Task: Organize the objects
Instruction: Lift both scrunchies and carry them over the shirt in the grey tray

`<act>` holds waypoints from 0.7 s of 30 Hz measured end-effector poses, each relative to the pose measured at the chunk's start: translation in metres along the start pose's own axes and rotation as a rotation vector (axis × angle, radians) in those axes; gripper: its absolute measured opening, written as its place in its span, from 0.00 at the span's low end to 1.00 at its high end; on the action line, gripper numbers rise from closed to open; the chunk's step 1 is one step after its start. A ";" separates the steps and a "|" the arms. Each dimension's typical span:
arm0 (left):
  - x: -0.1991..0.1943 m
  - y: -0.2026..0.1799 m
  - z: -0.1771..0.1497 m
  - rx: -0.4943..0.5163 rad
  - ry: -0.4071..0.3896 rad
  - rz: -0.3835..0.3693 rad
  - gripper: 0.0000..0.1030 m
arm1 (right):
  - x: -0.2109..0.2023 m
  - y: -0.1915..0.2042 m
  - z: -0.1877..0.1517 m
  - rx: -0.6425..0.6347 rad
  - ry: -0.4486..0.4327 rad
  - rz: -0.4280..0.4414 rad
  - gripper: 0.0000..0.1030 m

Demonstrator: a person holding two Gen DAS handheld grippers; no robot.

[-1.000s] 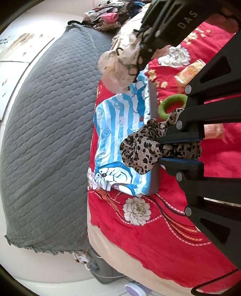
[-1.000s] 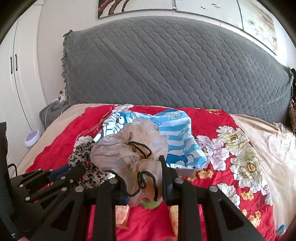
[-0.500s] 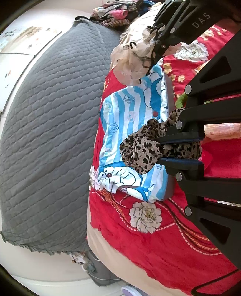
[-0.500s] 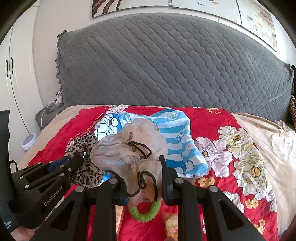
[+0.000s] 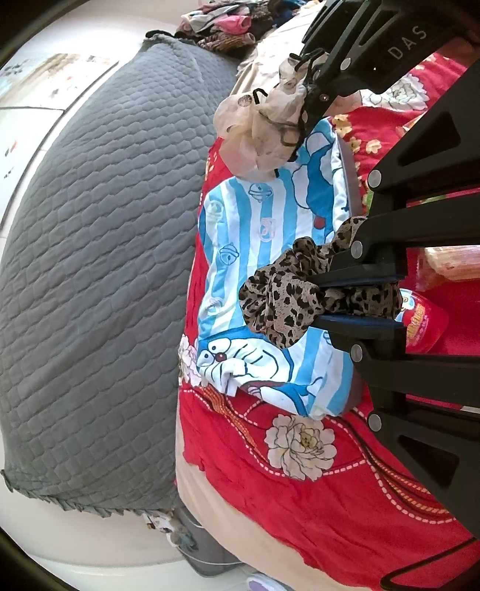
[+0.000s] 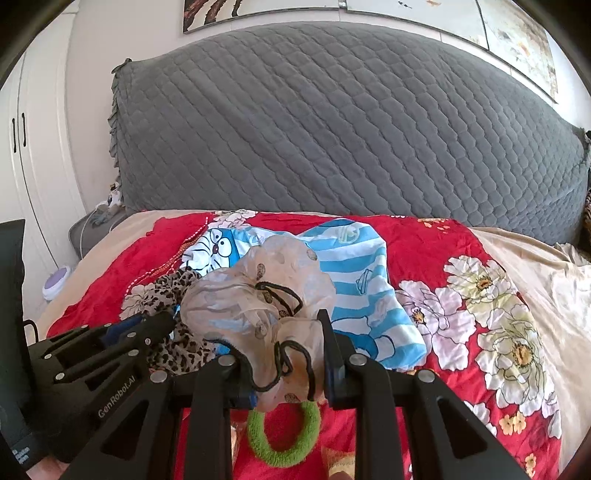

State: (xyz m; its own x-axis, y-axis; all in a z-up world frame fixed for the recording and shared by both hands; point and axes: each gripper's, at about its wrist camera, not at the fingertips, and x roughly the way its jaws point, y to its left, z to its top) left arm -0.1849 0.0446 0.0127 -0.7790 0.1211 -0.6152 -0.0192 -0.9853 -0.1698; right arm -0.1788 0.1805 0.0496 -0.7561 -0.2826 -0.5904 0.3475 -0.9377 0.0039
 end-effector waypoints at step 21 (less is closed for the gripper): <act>0.046 0.000 0.006 0.005 -0.006 0.040 0.13 | 0.045 -0.009 0.003 0.010 -0.011 0.014 0.24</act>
State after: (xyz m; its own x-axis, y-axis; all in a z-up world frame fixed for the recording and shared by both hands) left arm -0.2248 0.0491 -0.0110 -0.7828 0.0811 -0.6169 0.0085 -0.9900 -0.1410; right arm -0.2180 0.1758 0.0251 -0.7569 -0.2979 -0.5816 0.3526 -0.9355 0.0203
